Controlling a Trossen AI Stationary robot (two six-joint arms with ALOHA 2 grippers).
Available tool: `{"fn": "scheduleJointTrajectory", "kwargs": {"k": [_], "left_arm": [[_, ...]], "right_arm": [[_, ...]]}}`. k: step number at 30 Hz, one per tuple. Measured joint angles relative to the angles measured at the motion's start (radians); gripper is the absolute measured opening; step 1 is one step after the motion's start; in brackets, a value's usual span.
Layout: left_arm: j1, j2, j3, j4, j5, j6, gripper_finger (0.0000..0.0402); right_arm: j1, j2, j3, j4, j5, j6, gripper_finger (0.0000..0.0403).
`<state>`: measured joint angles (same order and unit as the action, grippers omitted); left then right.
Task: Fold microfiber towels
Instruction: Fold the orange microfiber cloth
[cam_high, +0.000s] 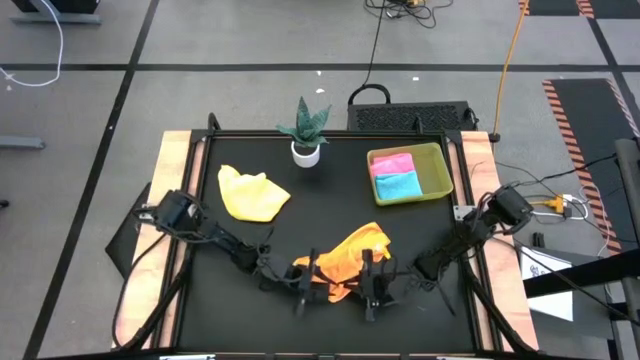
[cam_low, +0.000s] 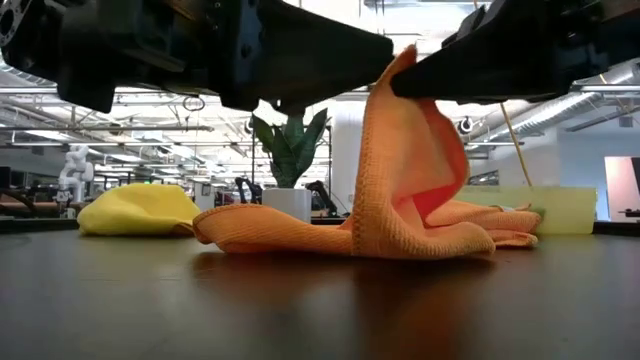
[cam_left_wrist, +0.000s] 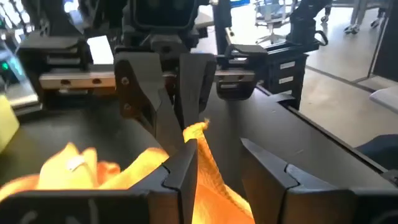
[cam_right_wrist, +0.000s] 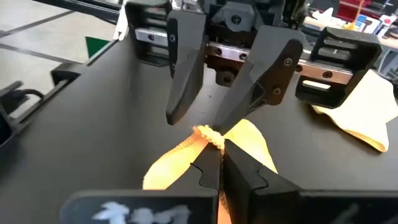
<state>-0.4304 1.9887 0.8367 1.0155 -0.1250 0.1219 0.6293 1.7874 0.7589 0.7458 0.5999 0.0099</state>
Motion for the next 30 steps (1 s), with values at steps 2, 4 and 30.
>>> {"fn": "scheduleJointTrajectory", "kwargs": {"k": [2, 4, 30], "left_arm": [[-0.008, 0.004, 0.01, -0.004, -0.013, 0.027, 0.0119], [-0.011, 0.004, 0.027, -0.025, -0.029, 0.035, 0.0125], [-0.011, 0.004, 0.057, -0.148, -0.343, -0.079, 0.015]], "right_arm": [[0.003, 0.0, 0.0, 0.003, 0.0, -0.007, 0.0], [0.002, -0.001, 0.0, 0.006, 0.0, -0.005, 0.0], [0.011, -0.001, 0.001, 0.0, 0.079, -0.017, 0.0]]}}
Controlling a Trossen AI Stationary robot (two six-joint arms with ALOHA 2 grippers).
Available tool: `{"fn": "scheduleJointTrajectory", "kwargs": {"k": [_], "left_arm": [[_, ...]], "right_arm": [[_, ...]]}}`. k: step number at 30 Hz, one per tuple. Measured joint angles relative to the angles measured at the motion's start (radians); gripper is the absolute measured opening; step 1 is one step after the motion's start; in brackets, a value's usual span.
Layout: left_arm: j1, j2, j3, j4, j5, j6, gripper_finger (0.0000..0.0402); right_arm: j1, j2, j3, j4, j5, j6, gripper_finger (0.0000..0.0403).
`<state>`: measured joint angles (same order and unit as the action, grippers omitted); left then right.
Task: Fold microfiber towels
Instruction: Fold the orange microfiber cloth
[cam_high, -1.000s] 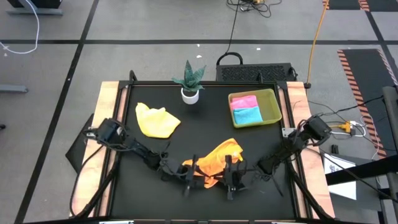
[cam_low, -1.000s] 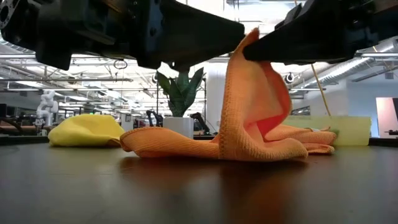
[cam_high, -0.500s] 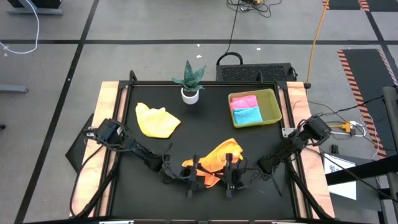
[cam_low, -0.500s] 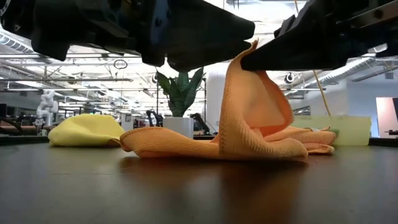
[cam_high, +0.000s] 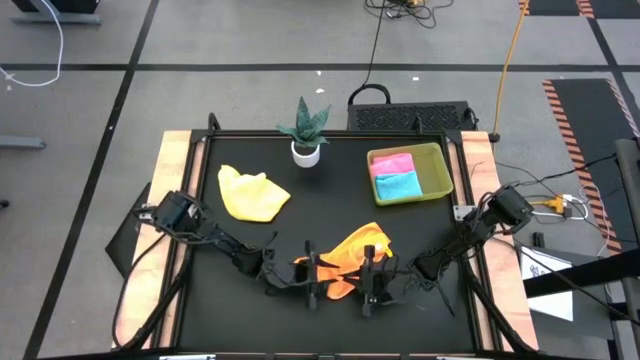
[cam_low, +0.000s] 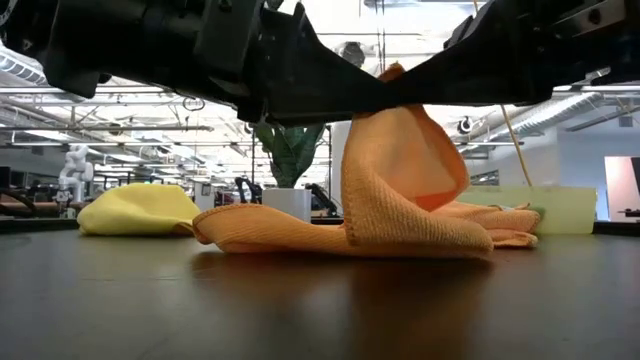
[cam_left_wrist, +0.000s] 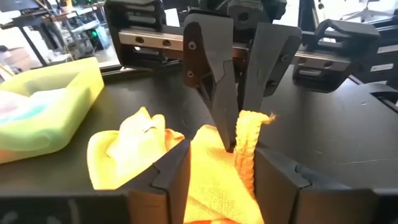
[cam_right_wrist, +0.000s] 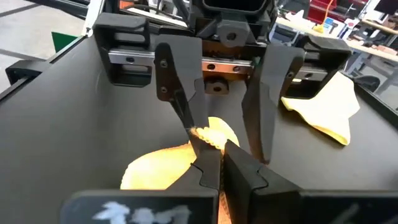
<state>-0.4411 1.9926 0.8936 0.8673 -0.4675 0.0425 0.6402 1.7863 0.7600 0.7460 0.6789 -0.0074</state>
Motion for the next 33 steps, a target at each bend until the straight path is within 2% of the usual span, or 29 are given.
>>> {"fn": "scheduleJointTrajectory", "kwargs": {"k": [7, 11, 14, 18, 21, 25, 28, 33], "left_arm": [[0.003, 0.0, 0.0, -0.004, 0.053, 0.003, 0.0104], [0.003, 0.0, -0.001, -0.01, 0.089, 0.006, 0.0056], [0.006, 0.0, -0.003, -0.024, 0.162, 0.034, 0.0012], [0.0, -0.022, -0.003, -0.037, 0.168, 0.036, 0.0007], [-0.013, -0.081, -0.003, -0.121, 0.146, 0.051, 0.0004], [-0.049, -0.217, -0.003, -0.283, 0.066, 0.083, 0.0004], [-0.091, -0.332, -0.002, -0.409, 0.057, 0.106, 0.0003], [-0.16, -0.436, -0.002, -0.622, 0.09, 0.15, 0.0011]], "right_arm": [[0.008, 0.0, -0.001, 0.008, 0.0, -0.034, 0.0009], [0.008, 0.0, -0.001, 0.019, -0.003, -0.042, 0.0038], [0.011, -0.003, 0.001, 0.073, -0.014, -0.044, 0.0069], [0.023, -0.043, 0.0, 0.052, -0.009, -0.059, 0.0111], [0.047, -0.114, 0.0, -0.025, 0.01, -0.072, 0.0135], [0.097, -0.21, 0.0, -0.151, 0.225, -0.041, 0.0145], [0.136, -0.264, 0.0, -0.215, 0.378, -0.036, 0.0144], [0.157, -0.28, -0.023, -0.243, 0.382, 0.011, 0.014]]}}
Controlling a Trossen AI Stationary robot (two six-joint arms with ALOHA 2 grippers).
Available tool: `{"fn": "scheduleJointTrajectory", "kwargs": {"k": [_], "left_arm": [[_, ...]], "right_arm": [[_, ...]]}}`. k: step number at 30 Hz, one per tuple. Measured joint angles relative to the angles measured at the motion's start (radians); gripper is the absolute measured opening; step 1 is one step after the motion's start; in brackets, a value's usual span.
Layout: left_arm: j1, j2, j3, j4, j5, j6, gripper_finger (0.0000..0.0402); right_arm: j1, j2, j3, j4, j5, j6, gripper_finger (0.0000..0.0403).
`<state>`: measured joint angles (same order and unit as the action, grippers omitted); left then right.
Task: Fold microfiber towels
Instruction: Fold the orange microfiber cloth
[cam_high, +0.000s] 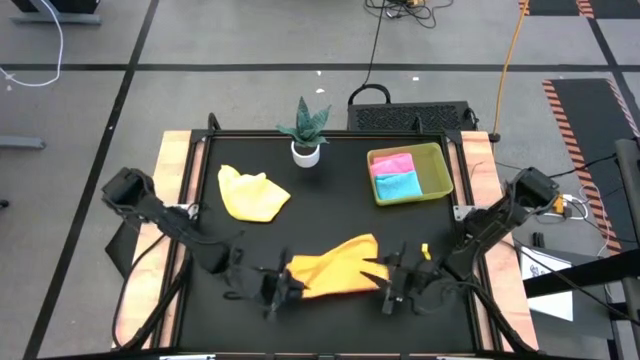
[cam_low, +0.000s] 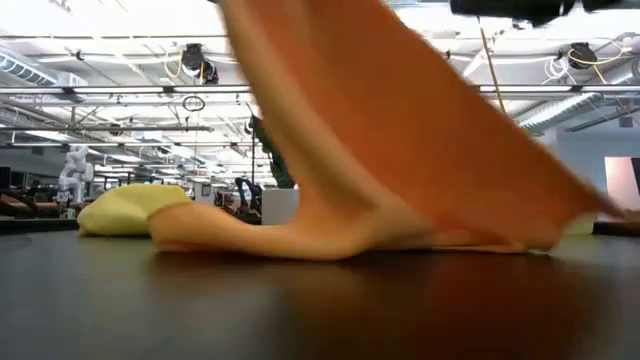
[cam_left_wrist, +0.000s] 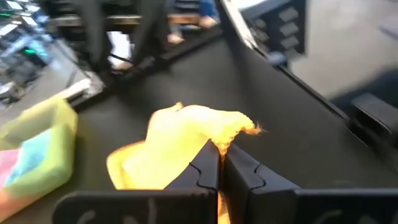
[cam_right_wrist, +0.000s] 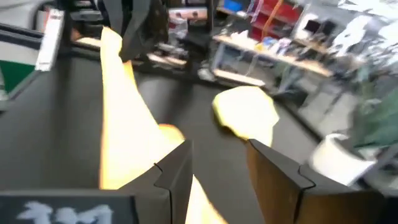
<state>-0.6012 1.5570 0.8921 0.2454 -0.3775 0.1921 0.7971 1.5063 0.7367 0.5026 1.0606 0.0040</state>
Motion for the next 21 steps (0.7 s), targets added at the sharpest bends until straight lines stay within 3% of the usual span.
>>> {"fn": "scheduleJointTrajectory", "kwargs": {"k": [8, 16, 21], "left_arm": [[-0.069, 0.019, -0.001, -0.05, 0.002, 0.058, 0.0005], [-0.063, 0.017, -0.001, -0.036, -0.016, 0.052, 0.0019], [-0.048, 0.017, -0.001, -0.042, -0.016, 0.037, 0.0007]], "right_arm": [[-0.079, 0.018, -0.112, 0.056, -0.28, 0.26, 0.014], [-0.143, 0.184, -0.076, 0.091, -0.643, 0.159, 0.014], [-0.09, 0.244, 0.033, -0.097, -0.771, 0.183, 0.014]]}}
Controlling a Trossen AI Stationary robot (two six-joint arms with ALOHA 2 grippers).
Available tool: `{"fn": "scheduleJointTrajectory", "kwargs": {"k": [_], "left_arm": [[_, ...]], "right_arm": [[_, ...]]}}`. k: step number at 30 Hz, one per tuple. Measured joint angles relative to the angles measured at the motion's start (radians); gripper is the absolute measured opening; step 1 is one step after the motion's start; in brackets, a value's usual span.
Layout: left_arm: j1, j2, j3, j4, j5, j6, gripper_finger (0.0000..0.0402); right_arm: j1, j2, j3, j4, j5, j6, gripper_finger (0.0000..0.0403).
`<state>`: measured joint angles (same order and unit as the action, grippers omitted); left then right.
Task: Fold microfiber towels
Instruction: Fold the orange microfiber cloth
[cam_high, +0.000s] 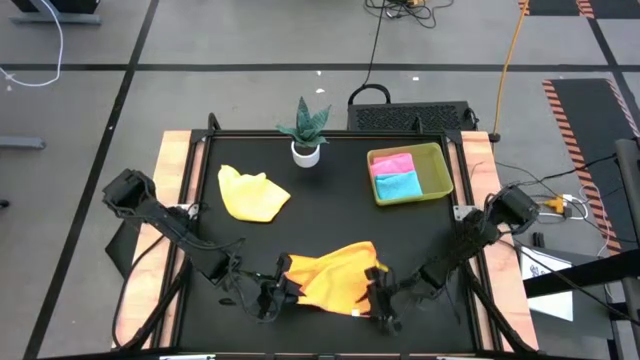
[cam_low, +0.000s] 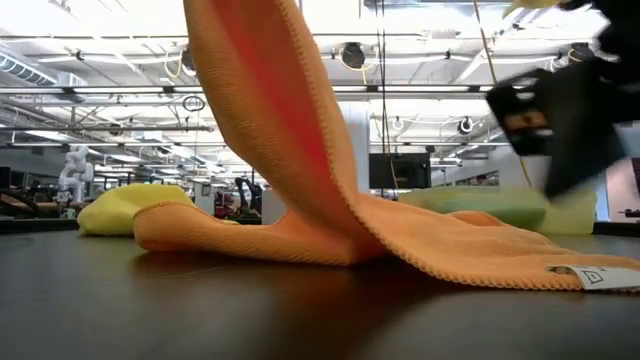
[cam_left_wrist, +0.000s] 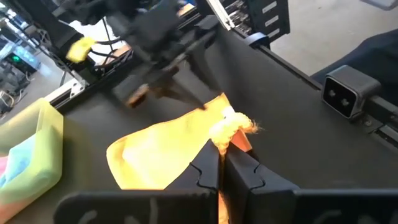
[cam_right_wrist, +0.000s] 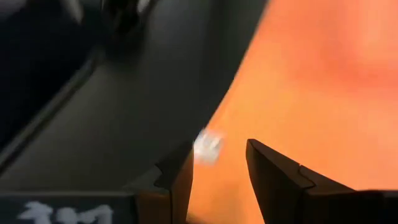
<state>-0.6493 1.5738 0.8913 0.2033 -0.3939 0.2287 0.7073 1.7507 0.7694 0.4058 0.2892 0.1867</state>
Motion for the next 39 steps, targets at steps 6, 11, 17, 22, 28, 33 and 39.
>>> {"fn": "scheduleJointTrajectory", "kwargs": {"k": [6, 11, 17, 22, 28, 33, 39], "left_arm": [[0.017, 0.0, 0.0, 0.0, 0.0, -0.032, 0.0012], [0.022, 0.0, 0.0, 0.0, 0.0, -0.039, 0.0018], [0.019, 0.0, 0.0, -0.006, 0.0, -0.049, 0.0004], [0.001, 0.0, 0.0, 0.052, -0.003, -0.091, 0.0014], [-0.074, -0.031, 0.0, 0.112, -0.024, -0.047, 0.0005], [-0.13, -0.103, 0.0, 0.203, -0.12, -0.029, 0.0011], [-0.158, -0.254, 0.0, 0.261, -0.157, 0.041, 0.0006]], "right_arm": [[0.052, 0.074, 0.154, -0.302, 0.024, 0.03, 0.0139], [0.048, 0.123, 0.204, -0.424, 0.056, 0.039, 0.012], [0.048, 0.09, 0.2, -0.489, 0.131, 0.041, 0.0032], [0.057, -0.018, 0.197, -0.572, 0.15, 0.131, 0.0008], [0.129, -0.155, 0.198, -0.521, 0.223, 0.102, 0.0001], [0.2, -0.211, 0.199, -0.311, 0.297, -0.072, 0.0001], [0.263, -0.281, 0.199, 0.005, 0.489, -0.345, 0.0001]]}}
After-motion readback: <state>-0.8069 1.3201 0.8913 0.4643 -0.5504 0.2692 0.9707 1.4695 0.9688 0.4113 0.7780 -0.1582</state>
